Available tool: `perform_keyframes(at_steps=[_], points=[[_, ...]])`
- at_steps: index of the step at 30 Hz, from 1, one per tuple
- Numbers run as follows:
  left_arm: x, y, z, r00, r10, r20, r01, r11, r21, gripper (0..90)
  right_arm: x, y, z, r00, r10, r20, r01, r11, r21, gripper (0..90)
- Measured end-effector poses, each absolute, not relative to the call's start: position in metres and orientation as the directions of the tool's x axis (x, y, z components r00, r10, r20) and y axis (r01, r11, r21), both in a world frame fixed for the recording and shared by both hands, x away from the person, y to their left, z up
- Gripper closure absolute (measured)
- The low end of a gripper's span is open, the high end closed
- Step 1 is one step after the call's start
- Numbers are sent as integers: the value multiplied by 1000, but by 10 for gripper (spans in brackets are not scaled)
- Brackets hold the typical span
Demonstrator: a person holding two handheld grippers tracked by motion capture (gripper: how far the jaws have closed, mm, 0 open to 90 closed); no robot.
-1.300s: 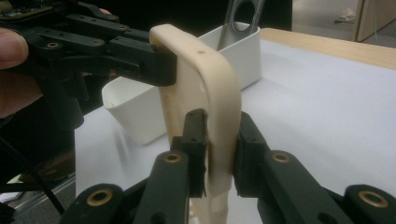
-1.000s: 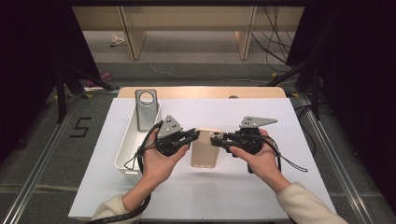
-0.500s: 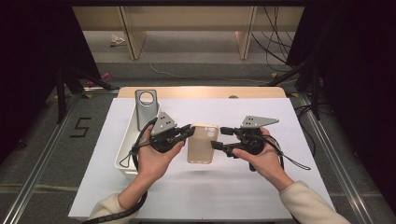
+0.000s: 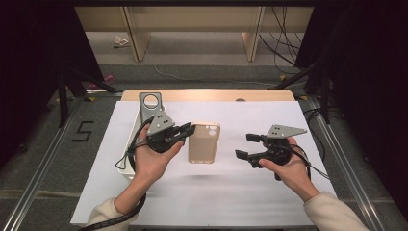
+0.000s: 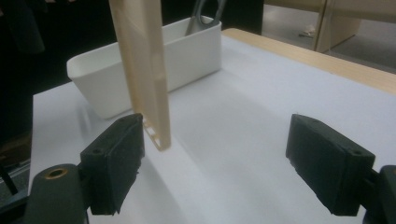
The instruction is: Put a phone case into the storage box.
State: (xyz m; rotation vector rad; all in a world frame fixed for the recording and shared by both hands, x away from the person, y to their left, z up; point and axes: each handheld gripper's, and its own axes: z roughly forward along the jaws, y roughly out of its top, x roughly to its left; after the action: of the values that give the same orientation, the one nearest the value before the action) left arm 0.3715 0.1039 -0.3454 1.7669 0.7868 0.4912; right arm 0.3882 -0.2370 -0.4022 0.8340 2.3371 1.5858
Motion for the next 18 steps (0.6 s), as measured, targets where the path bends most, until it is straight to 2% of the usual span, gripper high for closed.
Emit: perform_keyframes(at_steps=[18], points=[[374, 115, -335, 692, 721, -34, 253, -199, 947, 821, 376, -268, -415, -780, 616, 105, 351, 293, 889, 198]])
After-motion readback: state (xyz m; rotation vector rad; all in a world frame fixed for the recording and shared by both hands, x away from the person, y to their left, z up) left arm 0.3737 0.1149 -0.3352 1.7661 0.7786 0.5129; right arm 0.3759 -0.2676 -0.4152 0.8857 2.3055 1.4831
